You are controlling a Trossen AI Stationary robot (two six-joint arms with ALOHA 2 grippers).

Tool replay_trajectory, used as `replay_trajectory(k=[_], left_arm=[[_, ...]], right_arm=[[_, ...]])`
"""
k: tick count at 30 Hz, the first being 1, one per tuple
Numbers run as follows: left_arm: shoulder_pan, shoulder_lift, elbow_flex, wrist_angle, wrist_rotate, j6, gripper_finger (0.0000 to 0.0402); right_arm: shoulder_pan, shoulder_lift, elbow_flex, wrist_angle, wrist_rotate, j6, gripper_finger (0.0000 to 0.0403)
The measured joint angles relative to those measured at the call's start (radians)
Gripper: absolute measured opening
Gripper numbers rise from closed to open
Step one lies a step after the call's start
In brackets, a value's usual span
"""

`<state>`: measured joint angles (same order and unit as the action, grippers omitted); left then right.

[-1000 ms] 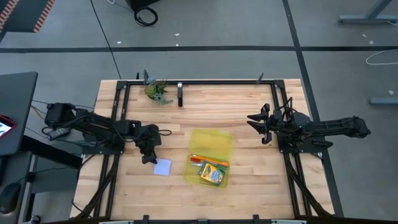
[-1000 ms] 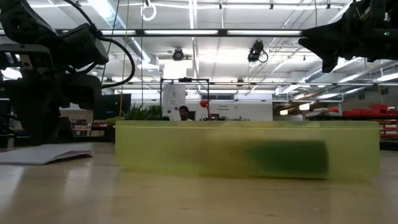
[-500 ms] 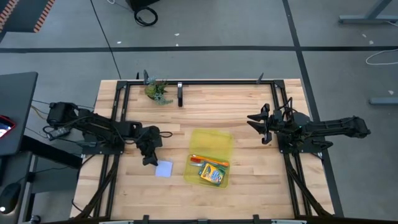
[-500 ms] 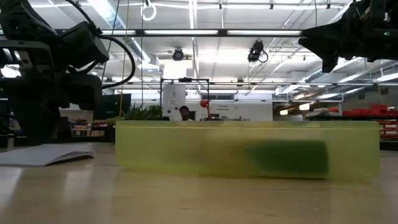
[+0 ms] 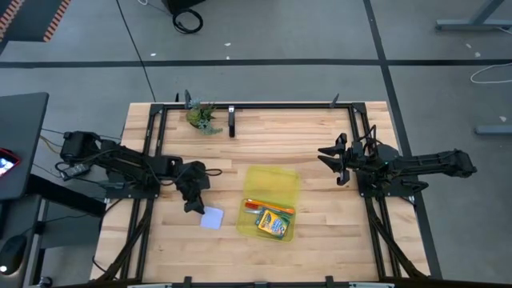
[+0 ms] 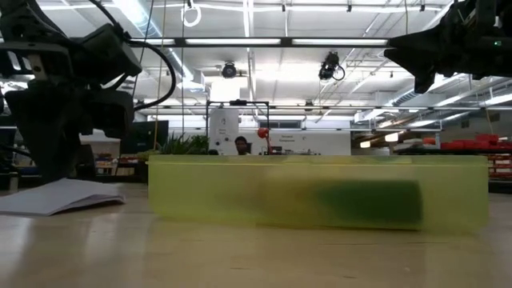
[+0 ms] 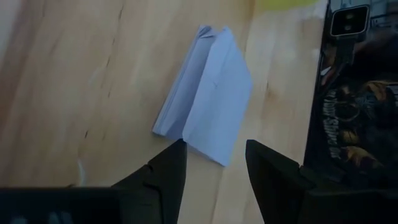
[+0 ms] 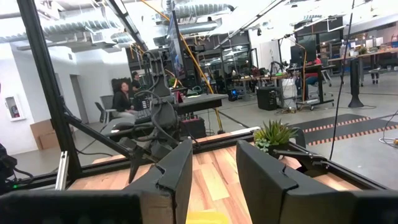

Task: Pack school essentials
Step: Put the white sticky note into the yellow supply box

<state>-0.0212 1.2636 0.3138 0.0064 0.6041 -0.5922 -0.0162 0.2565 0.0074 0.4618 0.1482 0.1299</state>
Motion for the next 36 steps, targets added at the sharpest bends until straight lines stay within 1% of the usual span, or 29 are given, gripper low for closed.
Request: replay_trajectory(k=[9, 13, 16, 20, 23, 29, 36], left_arm=[[0.000, 0.000, 0.000, 0.049, -0.001, 0.007, 0.0173], [-0.010, 0.000, 0.000, 0.081, -0.031, 0.026, 0.0172], [-0.016, 0.000, 0.000, 0.133, -0.033, 0.023, 0.0172], [-0.031, 0.000, 0.000, 0.143, -0.063, 0.020, 0.0172], [-0.042, 0.019, 0.000, 0.180, -0.086, 0.018, 0.0172], [-0.064, 0.095, 0.000, 0.296, -0.087, -0.006, 0.0172], [-0.079, 0.144, 0.000, 0.311, -0.086, -0.007, 0.0169]], right_arm=[[0.000, 0.000, 0.000, 0.000, 0.000, 0.000, 0.0131], [0.000, 0.000, 0.000, 0.000, 0.000, 0.000, 0.0131], [0.000, 0.000, 0.000, 0.000, 0.000, 0.000, 0.0131], [0.000, 0.000, 0.000, 0.000, 0.000, 0.000, 0.0131], [0.000, 0.000, 0.000, 0.000, 0.000, 0.000, 0.0131], [0.000, 0.000, 0.000, 0.000, 0.000, 0.000, 0.0131], [0.000, 0.000, 0.000, 0.000, 0.000, 0.000, 0.0131]])
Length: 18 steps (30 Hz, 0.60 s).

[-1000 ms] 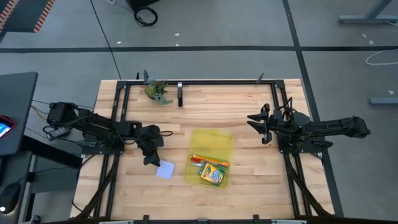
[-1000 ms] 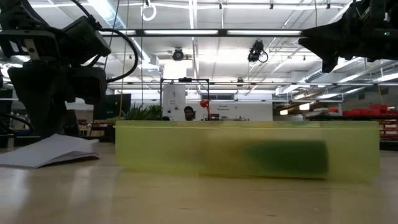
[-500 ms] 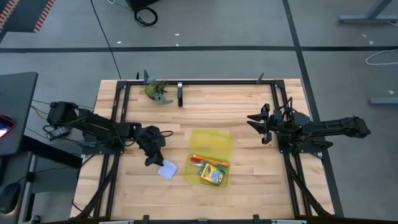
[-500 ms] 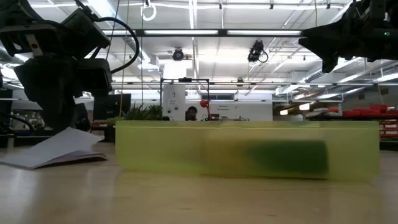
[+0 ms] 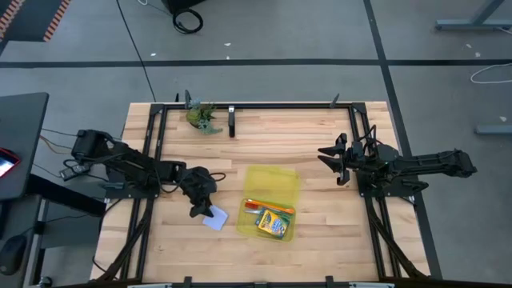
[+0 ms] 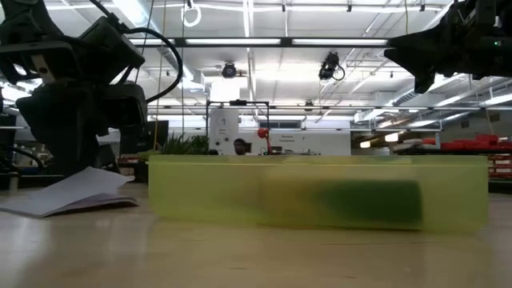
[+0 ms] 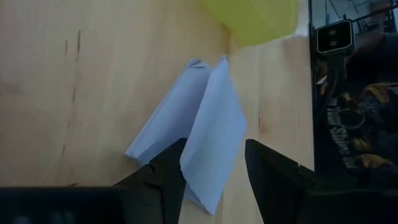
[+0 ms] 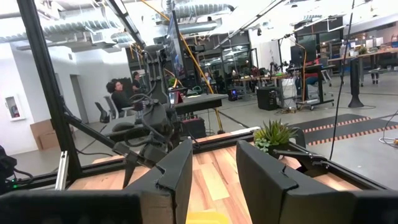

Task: Pack school essentials
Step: Put the white sticky note into the yellow supply box

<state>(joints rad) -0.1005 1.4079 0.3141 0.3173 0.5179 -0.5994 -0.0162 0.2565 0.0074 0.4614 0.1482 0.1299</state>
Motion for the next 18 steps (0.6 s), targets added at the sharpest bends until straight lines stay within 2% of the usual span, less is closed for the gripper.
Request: replay_trajectory(k=[5, 15, 18], left_arm=[[0.000, 0.000, 0.000, 0.016, 0.001, 0.000, 0.0136], [0.001, 0.000, 0.000, 0.014, -0.026, 0.009, 0.0019], [0.003, 0.000, 0.000, 0.014, -0.027, 0.015, 0.0007]], right_arm=[[0.000, 0.000, 0.000, 0.000, 0.000, 0.000, 0.0131], [0.000, 0.000, 0.000, 0.000, 0.000, 0.000, 0.0131], [0.000, 0.000, 0.000, 0.000, 0.000, 0.000, 0.0131]])
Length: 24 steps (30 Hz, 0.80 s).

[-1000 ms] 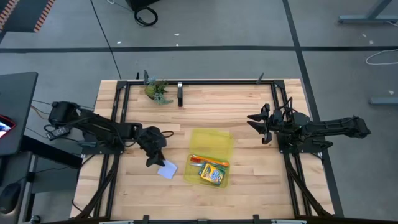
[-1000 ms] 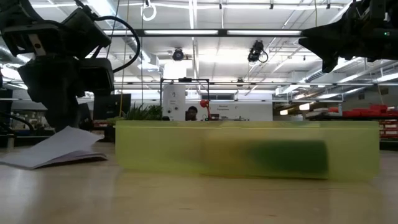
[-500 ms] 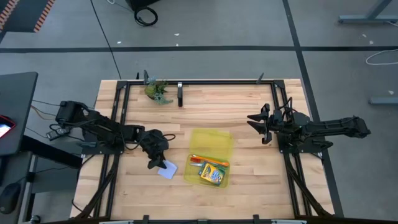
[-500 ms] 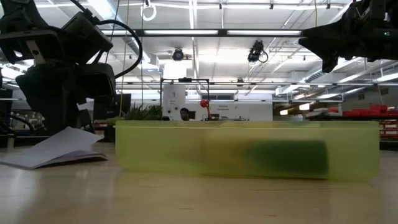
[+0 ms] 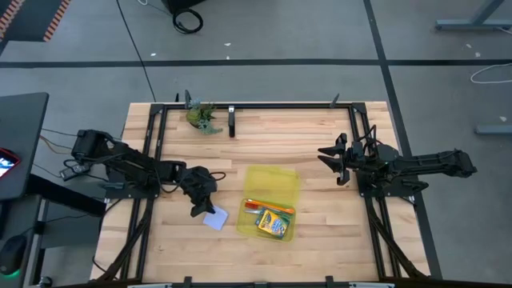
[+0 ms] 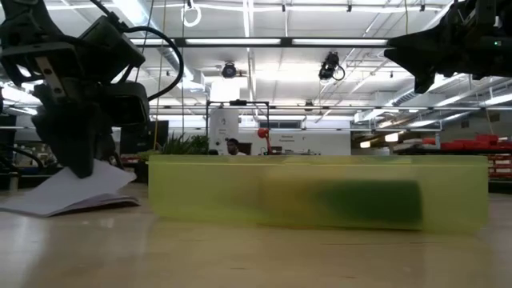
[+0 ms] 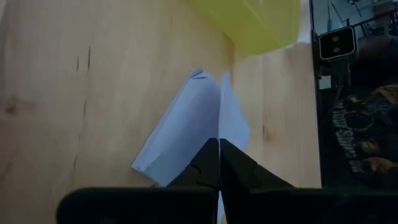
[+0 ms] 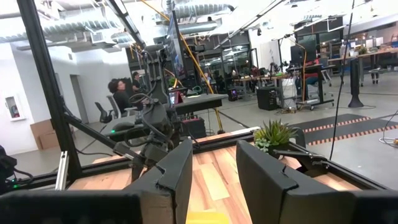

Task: Pack school essentials
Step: Put the white sticky note into the yellow supply box

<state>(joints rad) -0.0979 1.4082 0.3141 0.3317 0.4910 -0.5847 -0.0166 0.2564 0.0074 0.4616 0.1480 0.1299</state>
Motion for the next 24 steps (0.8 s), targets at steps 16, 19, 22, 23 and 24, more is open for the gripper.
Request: replay_trajectory(k=[16, 19, 22, 23, 24], left_arm=[[0.018, -0.099, 0.000, -0.010, 0.010, -0.012, 0.0004], [0.018, -0.136, 0.000, -0.020, 0.010, -0.031, 0.0003], [0.018, -0.161, 0.014, -0.044, 0.010, -0.045, 0.0004], [0.018, -0.165, 0.027, -0.063, 0.010, -0.047, 0.0004], [0.018, -0.167, 0.044, -0.081, 0.011, -0.044, 0.0003]], right_arm=[[0.000, 0.000, 0.000, 0.000, 0.000, 0.000, 0.0131], [0.000, 0.000, 0.000, 0.000, 0.000, 0.000, 0.0131], [0.000, 0.000, 0.000, 0.000, 0.000, 0.000, 0.0131], [0.000, 0.000, 0.000, 0.000, 0.000, 0.000, 0.0131], [0.000, 0.000, 0.000, 0.000, 0.000, 0.000, 0.0131]])
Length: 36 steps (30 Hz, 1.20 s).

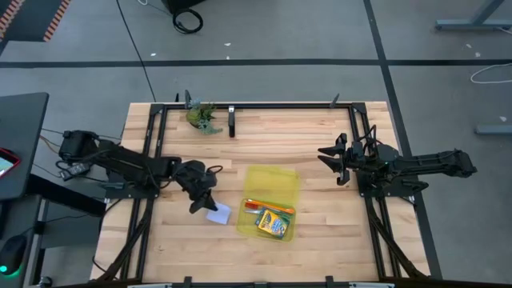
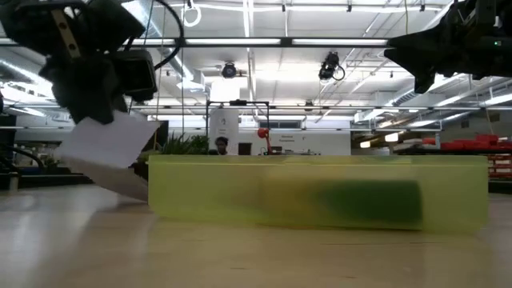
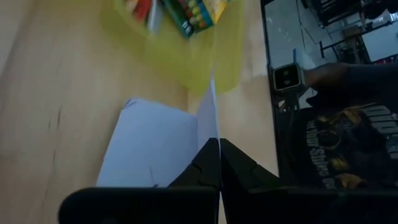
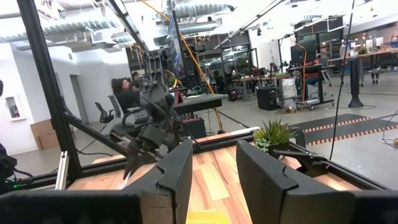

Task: Pack school essentials
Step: Put the white sticky note into the yellow supply box

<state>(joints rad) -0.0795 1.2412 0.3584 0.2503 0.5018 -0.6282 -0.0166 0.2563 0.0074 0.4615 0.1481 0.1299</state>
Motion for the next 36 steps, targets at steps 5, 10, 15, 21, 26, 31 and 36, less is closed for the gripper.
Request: replay_trajectory(k=[5, 10, 15, 21, 26, 31, 36], left_arm=[[-0.003, 0.000, 0.116, -0.188, 0.000, 0.071, 0.0003], [-0.002, 0.000, 0.259, -0.366, -0.012, 0.146, 0.0002], [-0.002, 0.001, 0.373, -0.469, -0.065, 0.181, 0.0002], [-0.002, 0.002, 0.459, -0.487, -0.163, 0.216, 0.0003], [-0.002, 0.003, 0.473, -0.423, -0.236, 0.221, 0.0003], [-0.015, 0.035, 0.472, -0.349, -0.283, 0.221, 0.0002], [-0.051, 0.130, 0.473, -0.250, -0.285, 0.221, 0.0006]], right_arm=[[0.000, 0.000, 0.000, 0.000, 0.000, 0.000, 0.0131], [0.000, 0.000, 0.000, 0.000, 0.000, 0.000, 0.0131], [0.000, 0.000, 0.000, 0.000, 0.000, 0.000, 0.0131], [0.000, 0.000, 0.000, 0.000, 0.000, 0.000, 0.0131], [0.000, 0.000, 0.000, 0.000, 0.000, 0.000, 0.0131], [0.000, 0.000, 0.000, 0.000, 0.000, 0.000, 0.0131], [0.000, 0.000, 0.000, -0.002, 0.000, 0.000, 0.0131]])
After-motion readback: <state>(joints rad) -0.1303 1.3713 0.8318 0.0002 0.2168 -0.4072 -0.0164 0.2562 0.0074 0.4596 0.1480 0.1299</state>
